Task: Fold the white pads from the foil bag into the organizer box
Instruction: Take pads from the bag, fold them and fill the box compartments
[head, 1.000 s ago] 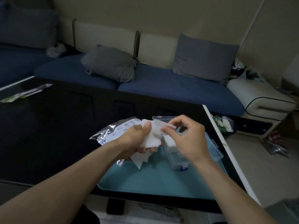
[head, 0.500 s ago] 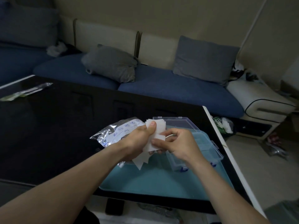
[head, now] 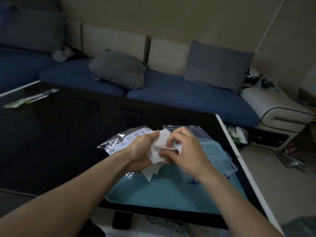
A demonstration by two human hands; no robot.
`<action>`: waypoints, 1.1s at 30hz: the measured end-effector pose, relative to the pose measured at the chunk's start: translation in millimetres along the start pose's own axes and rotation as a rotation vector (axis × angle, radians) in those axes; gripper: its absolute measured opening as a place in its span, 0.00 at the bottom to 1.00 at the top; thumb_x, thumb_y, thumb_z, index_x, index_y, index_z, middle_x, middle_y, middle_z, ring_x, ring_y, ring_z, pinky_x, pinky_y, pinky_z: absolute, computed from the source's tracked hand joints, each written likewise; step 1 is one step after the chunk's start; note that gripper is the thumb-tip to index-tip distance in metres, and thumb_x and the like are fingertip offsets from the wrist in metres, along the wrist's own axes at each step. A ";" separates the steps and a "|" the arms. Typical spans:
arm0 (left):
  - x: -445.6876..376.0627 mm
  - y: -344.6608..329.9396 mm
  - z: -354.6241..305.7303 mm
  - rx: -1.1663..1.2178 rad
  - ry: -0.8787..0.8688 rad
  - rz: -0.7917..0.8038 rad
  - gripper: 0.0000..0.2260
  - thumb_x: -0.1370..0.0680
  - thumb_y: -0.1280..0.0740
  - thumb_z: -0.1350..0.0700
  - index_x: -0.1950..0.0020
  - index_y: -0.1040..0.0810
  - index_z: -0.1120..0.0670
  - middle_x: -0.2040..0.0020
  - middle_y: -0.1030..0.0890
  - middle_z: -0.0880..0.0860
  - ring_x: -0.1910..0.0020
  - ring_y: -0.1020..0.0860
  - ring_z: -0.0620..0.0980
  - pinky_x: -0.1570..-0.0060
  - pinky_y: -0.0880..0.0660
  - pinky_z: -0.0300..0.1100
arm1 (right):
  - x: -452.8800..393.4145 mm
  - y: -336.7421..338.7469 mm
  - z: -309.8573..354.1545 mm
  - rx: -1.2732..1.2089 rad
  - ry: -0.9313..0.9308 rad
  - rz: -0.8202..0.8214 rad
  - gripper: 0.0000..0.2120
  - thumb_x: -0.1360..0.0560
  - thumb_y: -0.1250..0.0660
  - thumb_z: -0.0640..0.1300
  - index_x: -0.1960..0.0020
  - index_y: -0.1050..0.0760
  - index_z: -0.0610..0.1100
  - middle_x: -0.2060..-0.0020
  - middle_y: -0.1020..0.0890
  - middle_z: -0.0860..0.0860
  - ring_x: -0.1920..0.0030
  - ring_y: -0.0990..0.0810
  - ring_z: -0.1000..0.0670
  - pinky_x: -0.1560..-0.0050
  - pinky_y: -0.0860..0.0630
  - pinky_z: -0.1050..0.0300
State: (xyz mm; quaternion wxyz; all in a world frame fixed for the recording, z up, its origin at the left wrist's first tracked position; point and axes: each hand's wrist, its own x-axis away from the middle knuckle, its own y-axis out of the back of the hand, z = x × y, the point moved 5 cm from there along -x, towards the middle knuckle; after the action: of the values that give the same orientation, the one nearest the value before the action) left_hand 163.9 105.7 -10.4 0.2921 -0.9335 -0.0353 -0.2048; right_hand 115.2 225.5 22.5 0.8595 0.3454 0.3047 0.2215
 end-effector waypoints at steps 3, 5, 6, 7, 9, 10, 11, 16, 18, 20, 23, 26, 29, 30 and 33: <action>2.8 -1.5 -2.8 0.003 -0.012 0.043 0.23 0.15 0.49 0.47 0.38 0.25 0.64 0.44 0.18 0.64 0.52 0.18 0.59 0.46 0.22 0.56 | 1.3 4.9 4.0 -0.056 0.027 -0.021 0.13 0.33 0.19 0.46 0.58 0.23 0.47 0.61 0.21 0.56 0.58 0.23 0.56 0.59 0.30 0.67; 2.2 -1.5 -4.6 -0.021 -0.041 0.051 0.22 0.15 0.49 0.48 0.39 0.25 0.64 0.46 0.17 0.64 0.52 0.18 0.59 0.48 0.21 0.56 | 2.5 5.7 3.9 -0.137 -0.017 -0.009 0.12 0.33 0.19 0.44 0.55 0.21 0.48 0.62 0.18 0.55 0.60 0.21 0.56 0.60 0.28 0.68; 1.4 -0.7 -5.5 -0.046 -0.071 0.039 0.22 0.14 0.49 0.49 0.40 0.26 0.65 0.48 0.17 0.65 0.55 0.18 0.60 0.53 0.19 0.55 | 2.5 6.4 3.0 -0.159 -0.017 -0.012 0.11 0.32 0.19 0.42 0.55 0.19 0.50 0.62 0.18 0.55 0.60 0.21 0.57 0.60 0.28 0.68; 0.2 0.2 -6.2 -0.088 -0.105 0.030 0.22 0.14 0.50 0.50 0.39 0.27 0.67 0.49 0.17 0.67 0.57 0.18 0.61 0.60 0.18 0.53 | 2.3 8.8 1.2 -0.171 -0.009 -0.039 0.09 0.31 0.21 0.41 0.57 0.19 0.51 0.62 0.18 0.55 0.60 0.20 0.57 0.59 0.28 0.68; -5.3 2.9 -9.3 -0.220 -0.185 0.040 0.23 0.14 0.51 0.50 0.35 0.30 0.68 0.46 0.21 0.72 0.59 0.20 0.63 0.68 0.23 0.47 | -0.8 19.9 -4.1 -0.295 -0.040 -0.155 0.10 0.28 0.23 0.39 0.58 0.19 0.53 0.61 0.17 0.56 0.59 0.19 0.57 0.57 0.26 0.67; -7.7 5.4 -10.3 -0.288 -0.224 0.039 0.22 0.14 0.52 0.51 0.34 0.30 0.68 0.45 0.21 0.73 0.60 0.20 0.62 0.71 0.24 0.44 | -2.5 26.3 -8.7 -0.427 -0.078 -0.194 0.09 0.28 0.24 0.40 0.58 0.19 0.53 0.60 0.17 0.55 0.59 0.19 0.56 0.57 0.24 0.65; -8.6 7.9 -12.1 -0.347 -0.250 0.031 0.21 0.14 0.51 0.52 0.35 0.29 0.67 0.46 0.21 0.72 0.62 0.20 0.61 0.73 0.25 0.41 | -3.8 30.9 -11.8 -0.579 -0.113 -0.196 0.08 0.28 0.24 0.41 0.57 0.18 0.53 0.60 0.16 0.53 0.60 0.18 0.53 0.60 0.22 0.61; -4.2 8.5 -13.7 -0.695 -0.302 0.048 0.16 0.15 0.45 0.54 0.43 0.25 0.66 0.62 0.16 0.63 0.74 0.24 0.55 0.76 0.29 0.39 | 3.7 15.2 -19.3 -0.864 -0.264 0.110 0.10 0.32 0.26 0.40 0.51 0.17 0.40 0.61 0.15 0.46 0.67 0.20 0.49 0.69 0.22 0.61; -6.2 7.4 -10.8 -0.777 -0.284 0.088 0.14 0.16 0.41 0.53 0.45 0.23 0.62 0.61 0.16 0.63 0.72 0.26 0.55 0.74 0.29 0.39 | 4.6 6.4 -23.5 -0.905 -0.299 0.121 0.11 0.30 0.28 0.41 0.48 0.17 0.39 0.58 0.14 0.45 0.62 0.17 0.49 0.63 0.19 0.59; -6.3 4.5 -7.8 -0.799 -0.258 0.160 0.11 0.19 0.34 0.52 0.44 0.22 0.59 0.57 0.16 0.63 0.65 0.26 0.58 0.72 0.29 0.39 | 3.6 2.5 -25.7 -0.894 -0.327 0.061 0.11 0.28 0.28 0.40 0.47 0.18 0.37 0.56 0.13 0.44 0.57 0.15 0.47 0.61 0.17 0.58; -6.0 1.5 -5.2 -0.746 -0.233 0.205 0.08 0.20 0.32 0.61 0.42 0.23 0.59 0.58 0.16 0.61 0.69 0.27 0.54 0.72 0.31 0.37 | 3.1 0.3 -28.5 -0.663 -0.348 -0.072 0.07 0.26 0.25 0.40 0.49 0.17 0.41 0.58 0.13 0.47 0.58 0.14 0.50 0.64 0.19 0.59; -9.0 2.0 -4.2 -0.685 -0.209 0.208 0.08 0.19 0.36 0.65 0.40 0.26 0.64 0.62 0.18 0.62 0.70 0.31 0.52 0.72 0.32 0.36 | 1.3 -0.5 -27.9 -0.432 -0.301 -0.151 0.04 0.26 0.24 0.44 0.53 0.17 0.48 0.59 0.15 0.51 0.58 0.17 0.54 0.58 0.19 0.59; -10.4 4.3 -4.5 -0.637 -0.190 0.250 0.11 0.20 0.37 0.66 0.38 0.28 0.67 0.61 0.20 0.64 0.62 0.33 0.58 0.72 0.32 0.37 | -1.1 0.7 -25.7 -0.360 -0.245 -0.150 0.04 0.26 0.25 0.45 0.54 0.19 0.50 0.57 0.16 0.54 0.55 0.18 0.56 0.56 0.21 0.62; -10.4 4.3 -4.5 -0.618 -0.181 0.272 0.10 0.20 0.37 0.67 0.39 0.28 0.66 0.61 0.20 0.64 0.60 0.34 0.60 0.72 0.32 0.36 | -1.3 1.4 -23.6 -0.363 -0.221 -0.137 0.05 0.26 0.25 0.44 0.54 0.20 0.50 0.57 0.16 0.54 0.55 0.19 0.57 0.57 0.21 0.63; -8.1 3.3 -5.4 -0.596 -0.173 0.297 0.12 0.24 0.35 0.66 0.41 0.28 0.66 0.60 0.21 0.66 0.59 0.34 0.60 0.72 0.33 0.36 | -2.4 8.1 -18.6 -0.340 -0.152 -0.165 0.07 0.27 0.24 0.41 0.54 0.20 0.51 0.58 0.16 0.58 0.55 0.19 0.57 0.55 0.23 0.65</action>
State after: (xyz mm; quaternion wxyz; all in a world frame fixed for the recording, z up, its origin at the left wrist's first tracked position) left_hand 155.1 100.4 -11.4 0.0289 -0.9867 0.1379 -0.0812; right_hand 99.6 238.0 18.6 0.9413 0.1849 0.2243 0.1717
